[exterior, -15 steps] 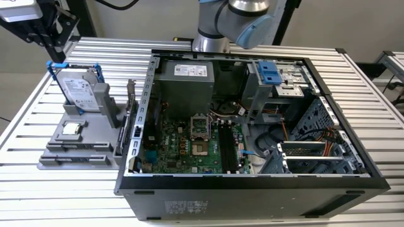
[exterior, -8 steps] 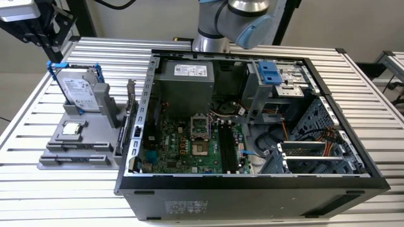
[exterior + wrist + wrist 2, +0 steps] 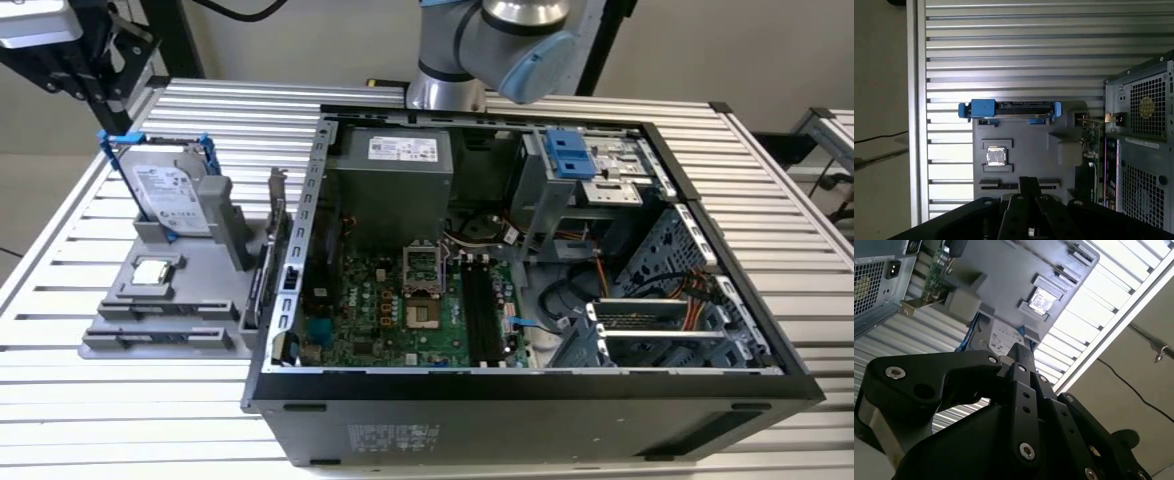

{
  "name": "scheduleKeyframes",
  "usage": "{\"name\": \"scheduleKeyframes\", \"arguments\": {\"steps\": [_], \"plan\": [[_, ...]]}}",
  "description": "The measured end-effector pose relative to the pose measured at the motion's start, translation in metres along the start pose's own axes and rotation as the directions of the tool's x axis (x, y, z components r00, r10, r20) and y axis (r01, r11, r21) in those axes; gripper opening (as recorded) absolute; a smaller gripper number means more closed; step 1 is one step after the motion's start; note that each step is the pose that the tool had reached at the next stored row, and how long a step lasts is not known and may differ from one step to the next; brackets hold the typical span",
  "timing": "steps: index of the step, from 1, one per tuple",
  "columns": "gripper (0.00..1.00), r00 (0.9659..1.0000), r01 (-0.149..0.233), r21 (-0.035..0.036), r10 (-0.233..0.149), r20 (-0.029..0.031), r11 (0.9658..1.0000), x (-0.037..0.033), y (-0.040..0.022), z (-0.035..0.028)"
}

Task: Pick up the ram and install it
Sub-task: 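Reach for the ram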

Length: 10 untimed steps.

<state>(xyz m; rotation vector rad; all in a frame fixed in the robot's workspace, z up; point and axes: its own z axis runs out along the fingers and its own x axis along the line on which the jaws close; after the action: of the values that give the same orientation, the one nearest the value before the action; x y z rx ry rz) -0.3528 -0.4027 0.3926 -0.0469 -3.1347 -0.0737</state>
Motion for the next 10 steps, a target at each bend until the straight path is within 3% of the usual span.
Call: {"name": "scheduleKeyframes", "arguments": {"steps": [10], "plan": [[0.00,1.0000,0.000,-0.0001,0.000,0.0001,1.0000,-0.0007,-0.0197,-0.0009]]}}
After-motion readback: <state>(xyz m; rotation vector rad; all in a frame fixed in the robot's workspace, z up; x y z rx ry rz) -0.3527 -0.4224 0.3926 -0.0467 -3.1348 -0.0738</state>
